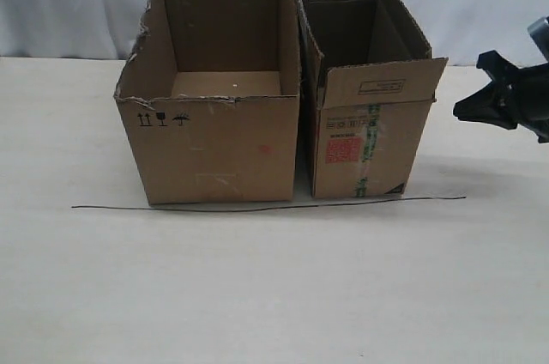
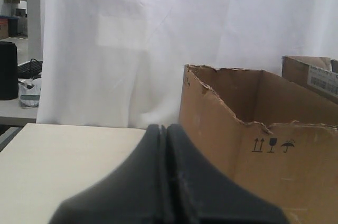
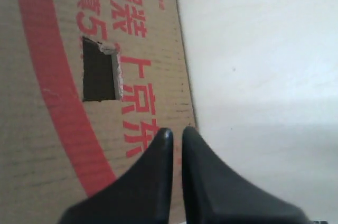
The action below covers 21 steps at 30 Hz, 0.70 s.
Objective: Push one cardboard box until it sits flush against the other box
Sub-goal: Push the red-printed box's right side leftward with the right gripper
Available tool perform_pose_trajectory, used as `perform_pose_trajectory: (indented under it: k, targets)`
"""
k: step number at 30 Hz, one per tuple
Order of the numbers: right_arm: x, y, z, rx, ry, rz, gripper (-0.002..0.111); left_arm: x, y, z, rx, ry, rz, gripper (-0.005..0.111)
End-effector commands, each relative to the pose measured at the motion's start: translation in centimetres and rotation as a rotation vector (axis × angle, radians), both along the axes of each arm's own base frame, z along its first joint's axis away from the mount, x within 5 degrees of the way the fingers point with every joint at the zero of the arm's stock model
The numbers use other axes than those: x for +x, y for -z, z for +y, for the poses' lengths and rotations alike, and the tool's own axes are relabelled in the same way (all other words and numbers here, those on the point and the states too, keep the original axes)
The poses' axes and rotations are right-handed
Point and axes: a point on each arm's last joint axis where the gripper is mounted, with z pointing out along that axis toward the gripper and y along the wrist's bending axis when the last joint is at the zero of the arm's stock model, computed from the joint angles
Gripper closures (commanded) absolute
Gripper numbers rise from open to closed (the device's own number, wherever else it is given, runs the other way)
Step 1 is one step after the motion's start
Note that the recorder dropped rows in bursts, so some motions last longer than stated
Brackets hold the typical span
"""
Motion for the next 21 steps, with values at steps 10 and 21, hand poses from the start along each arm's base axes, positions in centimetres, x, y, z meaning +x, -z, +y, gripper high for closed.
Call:
perform_pose_trajectory:
  k: [10,21]
  targets:
    - [0.5,0.4,-0.9,-0.078,0.046,-0.009,0.103,0.0,0.0,-0.1,-0.002,0.01,-0.007,0.107]
    - [2.9,2.5,0.0,0.103,-0.17,0.144,0.103,0.0,0.0,-0.1,-0.002,0.01,-0.007,0.107]
